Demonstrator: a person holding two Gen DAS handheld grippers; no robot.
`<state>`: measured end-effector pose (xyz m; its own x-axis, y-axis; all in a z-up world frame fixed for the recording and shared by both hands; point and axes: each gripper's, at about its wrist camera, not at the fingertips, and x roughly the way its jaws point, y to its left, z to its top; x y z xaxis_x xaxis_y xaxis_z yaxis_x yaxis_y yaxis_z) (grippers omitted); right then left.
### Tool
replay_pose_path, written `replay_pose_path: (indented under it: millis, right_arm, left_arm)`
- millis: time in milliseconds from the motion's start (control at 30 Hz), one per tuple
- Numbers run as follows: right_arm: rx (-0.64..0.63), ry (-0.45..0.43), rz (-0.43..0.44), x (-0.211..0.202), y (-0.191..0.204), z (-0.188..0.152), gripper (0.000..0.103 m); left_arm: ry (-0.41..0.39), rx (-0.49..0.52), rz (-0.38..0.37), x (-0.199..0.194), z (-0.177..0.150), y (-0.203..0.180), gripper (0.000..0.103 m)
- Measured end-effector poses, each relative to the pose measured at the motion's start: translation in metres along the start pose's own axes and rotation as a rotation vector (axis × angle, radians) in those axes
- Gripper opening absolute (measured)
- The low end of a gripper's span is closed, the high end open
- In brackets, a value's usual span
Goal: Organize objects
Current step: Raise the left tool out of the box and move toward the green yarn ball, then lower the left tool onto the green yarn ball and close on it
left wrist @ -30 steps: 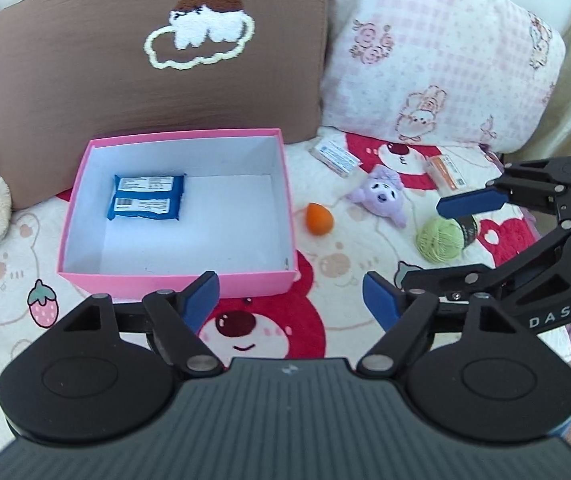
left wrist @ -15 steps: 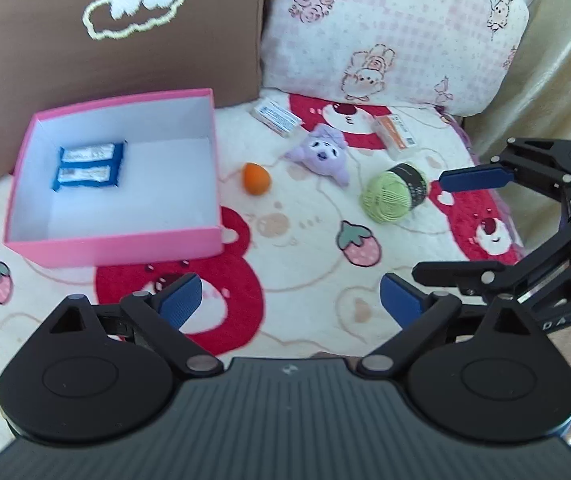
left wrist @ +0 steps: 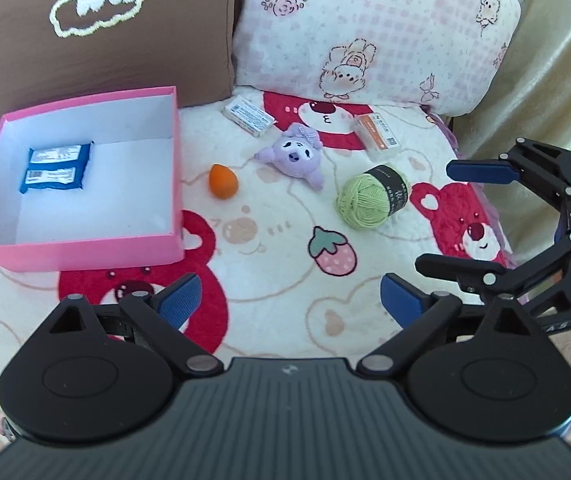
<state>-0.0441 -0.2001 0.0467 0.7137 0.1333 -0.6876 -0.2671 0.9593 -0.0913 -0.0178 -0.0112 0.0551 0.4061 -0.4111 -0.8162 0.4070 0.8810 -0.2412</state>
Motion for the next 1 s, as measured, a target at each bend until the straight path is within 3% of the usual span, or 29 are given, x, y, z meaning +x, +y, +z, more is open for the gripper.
replay_pose_path:
  millis: [133,367,600,767,1000]
  right_arm:
    - [-0.047,0.013,-0.052,0.007,-0.005,-0.009,0.086]
    - [-0.025,0.066,-0.133,0.024,-0.031,-0.031,0.086]
    - [0.048,0.093,-0.108,0.039,-0.061,-0.047,0.086]
    - [0.036,0.112,-0.119,0.053,-0.073,-0.064,0.086]
    - [0.037,0.07,-0.15,0.074,-0.091,-0.078,0.086]
  left_arm:
    - [-0.035,0.023,0.037,0.02,0.003,-0.011,0.095]
    - [-0.054,0.003,0.005,0.057,0.013,-0.018,0.094]
    - [-0.019,0.019,-0.022,0.098,0.017,-0.03,0.093]
    - [-0.036,-0.006,-0.054,0.117,0.02,-0.028,0.093]
    - [-0.083,-0.002,-0.11,0.144,0.021,-0.031,0.093]
